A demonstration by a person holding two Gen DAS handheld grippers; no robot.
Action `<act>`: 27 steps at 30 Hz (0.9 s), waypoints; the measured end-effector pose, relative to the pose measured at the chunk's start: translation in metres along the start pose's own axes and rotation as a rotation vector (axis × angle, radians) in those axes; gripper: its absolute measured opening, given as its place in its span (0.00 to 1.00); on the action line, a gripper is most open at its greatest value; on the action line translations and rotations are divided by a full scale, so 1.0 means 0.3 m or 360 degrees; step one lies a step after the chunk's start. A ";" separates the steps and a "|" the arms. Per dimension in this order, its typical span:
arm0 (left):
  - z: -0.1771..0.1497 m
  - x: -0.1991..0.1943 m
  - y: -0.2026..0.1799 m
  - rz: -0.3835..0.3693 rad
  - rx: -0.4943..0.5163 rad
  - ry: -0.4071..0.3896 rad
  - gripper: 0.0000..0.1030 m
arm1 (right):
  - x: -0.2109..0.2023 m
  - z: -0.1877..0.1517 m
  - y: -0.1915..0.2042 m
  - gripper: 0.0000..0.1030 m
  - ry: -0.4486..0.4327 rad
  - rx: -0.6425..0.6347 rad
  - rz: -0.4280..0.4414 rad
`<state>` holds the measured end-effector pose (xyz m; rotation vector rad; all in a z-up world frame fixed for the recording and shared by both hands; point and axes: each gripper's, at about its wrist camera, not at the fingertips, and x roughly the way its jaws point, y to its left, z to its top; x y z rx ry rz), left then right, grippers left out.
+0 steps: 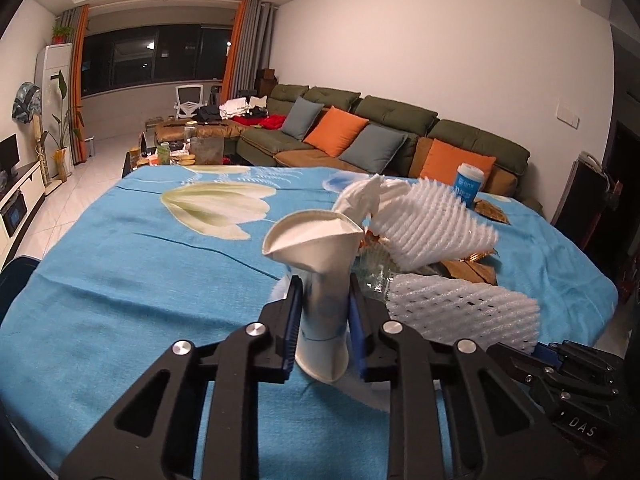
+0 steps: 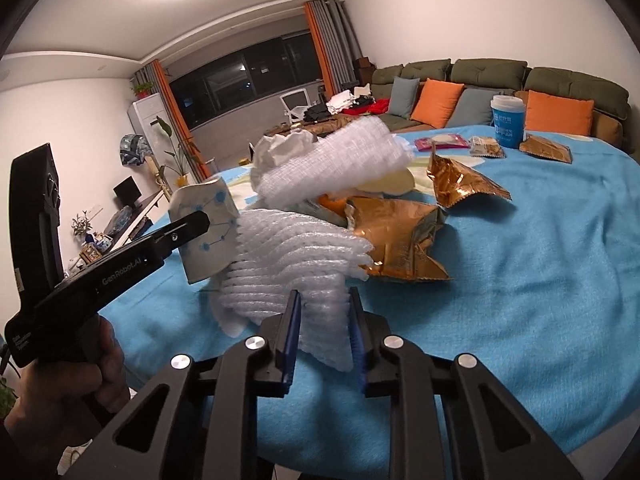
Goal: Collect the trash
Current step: 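Grasp the white paper cup with the left tool while the right tool grasps the foam net, then carry cup and foam net to the teal bin and open both tools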
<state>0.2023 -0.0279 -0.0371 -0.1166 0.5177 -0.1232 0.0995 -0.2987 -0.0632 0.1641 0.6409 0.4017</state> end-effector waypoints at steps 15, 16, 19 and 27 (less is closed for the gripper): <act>0.046 -0.213 0.165 0.0111 -0.0118 -0.0229 0.20 | -0.083 0.070 0.172 0.13 -0.0166 -0.0188 0.0135; 0.050 -0.237 0.192 0.0139 -0.0131 -0.0252 0.20 | -0.079 0.078 0.197 0.13 -0.0170 -0.0219 0.0161; 0.052 -0.297 0.257 0.0218 -0.0167 -0.0298 0.20 | -0.059 0.097 0.295 0.13 -0.0198 -0.0355 0.0223; 0.056 -0.455 0.504 0.0527 -0.0254 -0.0397 0.20 | 0.070 0.168 0.593 0.13 -0.0275 -0.0783 0.0314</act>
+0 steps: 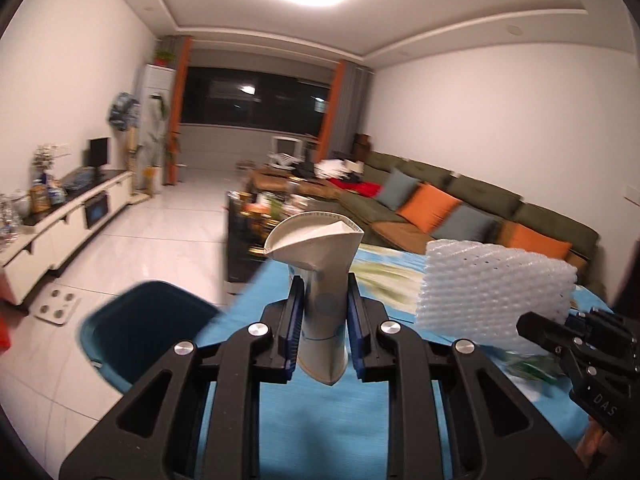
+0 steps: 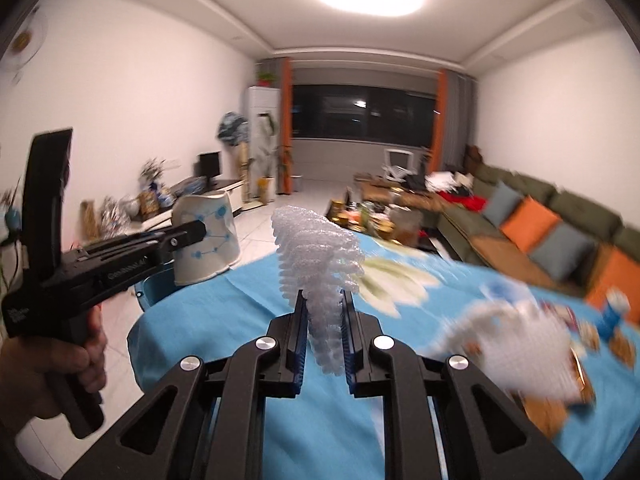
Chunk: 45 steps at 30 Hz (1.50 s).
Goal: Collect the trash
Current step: 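Carry cup and foam net to the teal bin and open both tools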
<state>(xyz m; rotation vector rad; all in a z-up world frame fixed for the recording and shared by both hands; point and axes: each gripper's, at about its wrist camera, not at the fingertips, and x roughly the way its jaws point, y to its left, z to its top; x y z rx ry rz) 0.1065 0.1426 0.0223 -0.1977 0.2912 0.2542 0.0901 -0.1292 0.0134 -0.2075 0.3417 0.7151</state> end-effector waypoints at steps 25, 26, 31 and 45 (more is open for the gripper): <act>-0.018 0.244 0.708 0.0430 -0.0355 0.0335 0.20 | 0.834 0.209 0.524 0.13 0.0710 -0.0247 0.0507; -0.033 0.284 0.718 0.0420 -0.0381 0.0361 0.21 | 0.850 0.205 0.533 0.14 0.0735 -0.0243 0.0502; -0.111 0.437 0.752 0.0441 -0.0433 0.0456 0.22 | 0.910 0.185 0.582 0.27 0.0840 -0.0274 0.0472; -0.028 0.241 0.734 0.0566 -0.0360 0.0166 0.91 | 0.820 0.239 0.490 0.53 0.0643 -0.0113 0.0459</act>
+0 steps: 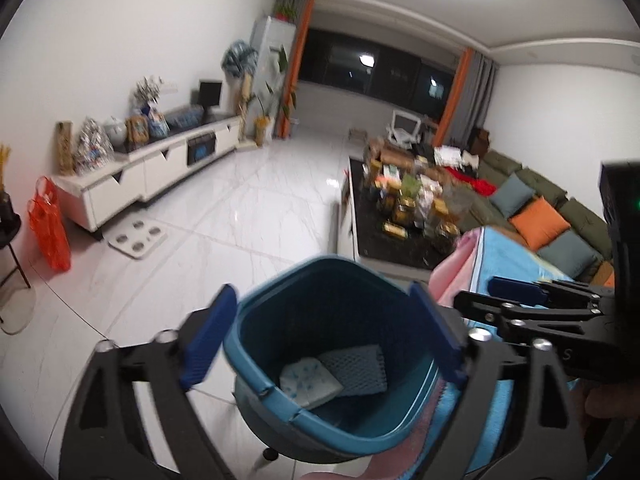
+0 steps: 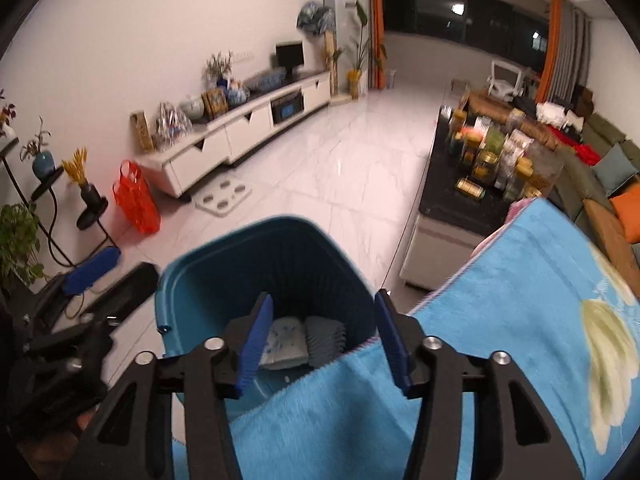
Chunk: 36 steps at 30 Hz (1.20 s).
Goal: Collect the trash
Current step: 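Carry cup and foam net to the teal bin and open both tools, then return both tools to the table over the remaining trash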
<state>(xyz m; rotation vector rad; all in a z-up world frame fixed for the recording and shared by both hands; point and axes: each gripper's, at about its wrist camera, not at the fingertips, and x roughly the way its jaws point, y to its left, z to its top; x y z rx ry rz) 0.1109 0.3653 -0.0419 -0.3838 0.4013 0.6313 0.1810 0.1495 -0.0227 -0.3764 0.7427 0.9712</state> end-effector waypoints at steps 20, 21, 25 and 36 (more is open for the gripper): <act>-0.076 -0.673 -0.302 -0.0212 0.0243 -0.0444 0.95 | -0.607 -0.356 -0.120 0.93 -0.0678 0.0131 -0.0273; -0.087 -0.691 -0.326 -0.0236 0.0254 -0.0454 0.95 | -0.627 -0.374 -0.130 0.93 -0.0691 0.0139 -0.0294; -0.136 -0.744 -0.440 -0.0342 0.0317 -0.0452 0.95 | -0.727 -0.477 -0.179 0.93 -0.0759 0.0210 -0.0405; -0.308 -0.835 -0.747 -0.0687 0.0493 -0.0346 0.95 | -0.949 -0.762 -0.276 0.93 -0.0871 0.0400 -0.0717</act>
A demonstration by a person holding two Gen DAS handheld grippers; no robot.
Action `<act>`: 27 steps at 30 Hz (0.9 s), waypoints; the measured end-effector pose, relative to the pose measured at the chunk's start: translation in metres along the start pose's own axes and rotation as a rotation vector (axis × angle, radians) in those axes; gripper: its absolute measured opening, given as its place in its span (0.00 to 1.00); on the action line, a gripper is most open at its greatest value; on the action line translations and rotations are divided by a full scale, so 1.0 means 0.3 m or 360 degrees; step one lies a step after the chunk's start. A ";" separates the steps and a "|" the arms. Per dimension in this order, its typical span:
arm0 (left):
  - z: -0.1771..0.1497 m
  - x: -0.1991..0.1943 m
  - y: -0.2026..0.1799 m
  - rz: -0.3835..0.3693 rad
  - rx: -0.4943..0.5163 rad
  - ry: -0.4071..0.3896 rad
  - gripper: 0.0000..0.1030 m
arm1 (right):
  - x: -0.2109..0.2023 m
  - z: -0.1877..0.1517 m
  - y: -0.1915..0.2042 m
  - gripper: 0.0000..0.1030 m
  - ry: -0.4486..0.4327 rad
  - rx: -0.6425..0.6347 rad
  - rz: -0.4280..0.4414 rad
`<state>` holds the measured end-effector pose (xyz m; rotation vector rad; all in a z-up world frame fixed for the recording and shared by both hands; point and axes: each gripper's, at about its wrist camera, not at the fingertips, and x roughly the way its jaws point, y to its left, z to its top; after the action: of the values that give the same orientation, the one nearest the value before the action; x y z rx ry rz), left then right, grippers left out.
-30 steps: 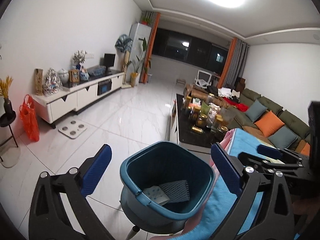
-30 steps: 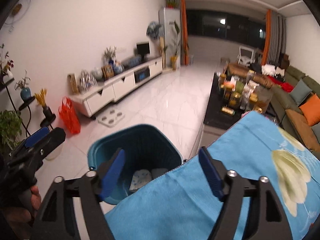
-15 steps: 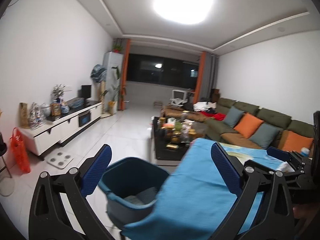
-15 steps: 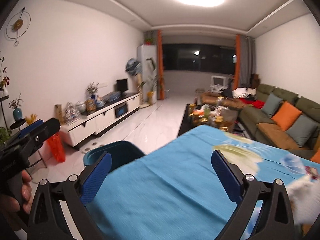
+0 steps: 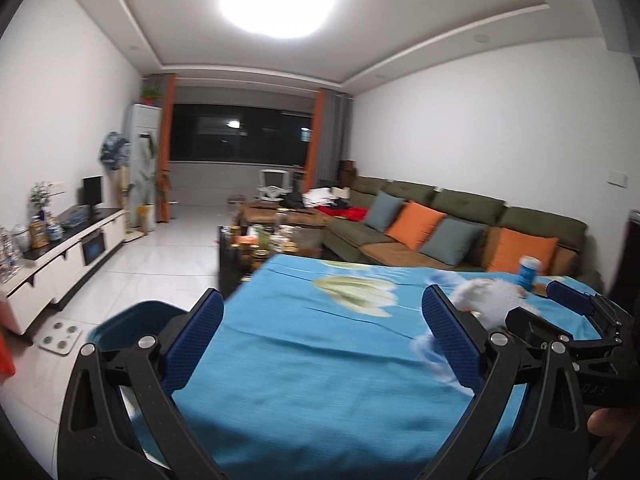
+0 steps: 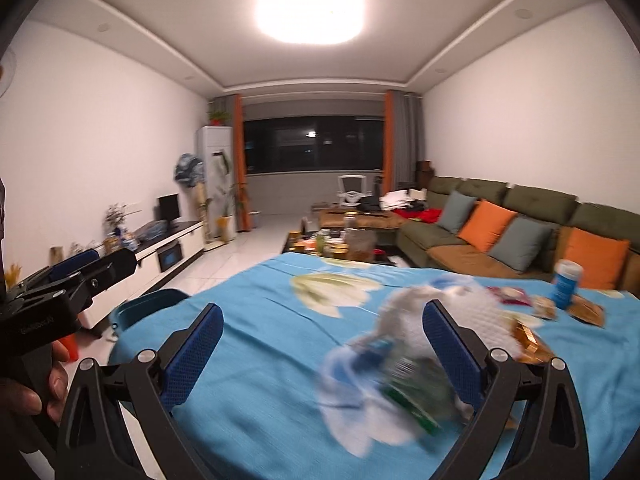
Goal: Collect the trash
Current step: 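Return both tools to the table over the remaining trash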
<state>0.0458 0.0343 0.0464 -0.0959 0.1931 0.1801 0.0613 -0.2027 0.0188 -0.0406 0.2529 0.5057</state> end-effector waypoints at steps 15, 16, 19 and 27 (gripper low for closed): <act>-0.040 0.068 -0.220 -0.0317 0.0090 0.0083 0.95 | -0.187 -0.157 -0.267 0.93 0.0075 0.0186 -0.0371; -0.043 0.078 -0.225 -0.0334 0.0098 0.0084 0.95 | -0.193 -0.163 -0.282 0.93 0.0082 0.0195 -0.0386; -0.048 0.112 -0.253 -0.0378 0.0118 0.0090 0.95 | -0.188 -0.165 -0.319 0.93 0.0111 0.0228 -0.0428; -0.040 0.175 -0.279 -0.0411 0.0110 0.0129 0.95 | -0.128 -0.161 -0.440 0.93 0.0202 0.0351 -0.0429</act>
<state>0.1099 -0.0401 0.0308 -0.0586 0.2656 -0.0878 0.0817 -0.3413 -0.0214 0.1073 0.4195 0.2055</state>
